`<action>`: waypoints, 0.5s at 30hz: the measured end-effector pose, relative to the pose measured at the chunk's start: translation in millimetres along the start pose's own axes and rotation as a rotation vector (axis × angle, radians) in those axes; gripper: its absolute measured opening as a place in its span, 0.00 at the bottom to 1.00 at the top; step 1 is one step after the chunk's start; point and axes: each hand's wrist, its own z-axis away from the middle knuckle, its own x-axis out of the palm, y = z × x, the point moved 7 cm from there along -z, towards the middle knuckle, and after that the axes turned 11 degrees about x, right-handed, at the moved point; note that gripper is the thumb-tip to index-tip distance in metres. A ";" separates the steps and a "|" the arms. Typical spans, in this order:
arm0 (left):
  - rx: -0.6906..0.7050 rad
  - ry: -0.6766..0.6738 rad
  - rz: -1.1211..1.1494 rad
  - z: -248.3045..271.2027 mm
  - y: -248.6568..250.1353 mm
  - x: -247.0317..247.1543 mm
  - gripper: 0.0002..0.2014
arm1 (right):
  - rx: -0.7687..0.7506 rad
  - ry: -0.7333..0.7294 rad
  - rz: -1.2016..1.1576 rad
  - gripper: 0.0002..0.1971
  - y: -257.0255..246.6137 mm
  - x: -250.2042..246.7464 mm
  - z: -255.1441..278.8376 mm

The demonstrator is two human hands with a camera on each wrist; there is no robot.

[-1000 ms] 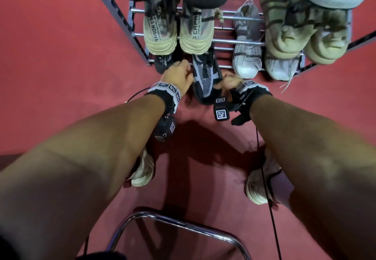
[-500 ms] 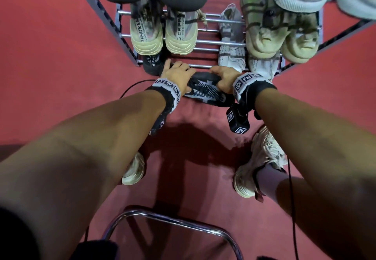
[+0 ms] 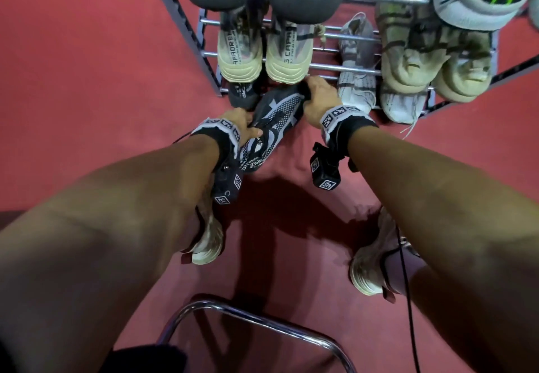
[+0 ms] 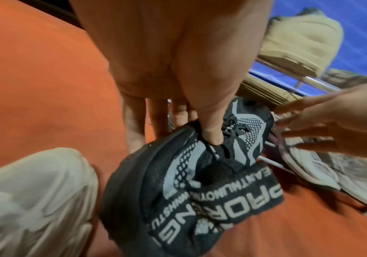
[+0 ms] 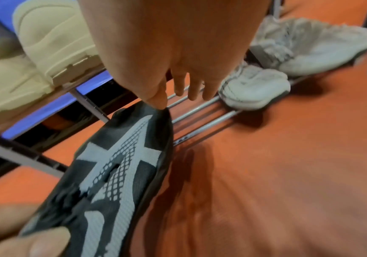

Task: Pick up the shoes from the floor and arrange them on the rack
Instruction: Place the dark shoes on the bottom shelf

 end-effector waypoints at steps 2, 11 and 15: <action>-0.057 0.017 0.038 12.4 -20.9 -5.0 0.23 | 0.113 0.006 -0.163 0.26 -2.2 4.0 -1.7; -0.288 0.167 0.326 49.6 -104.9 -28.4 0.18 | 0.332 -0.413 -0.521 0.18 -33.9 77.7 -4.6; -0.323 0.229 0.293 50.2 -109.3 -30.3 0.17 | 0.406 -0.537 -0.724 0.23 -50.6 102.3 -5.6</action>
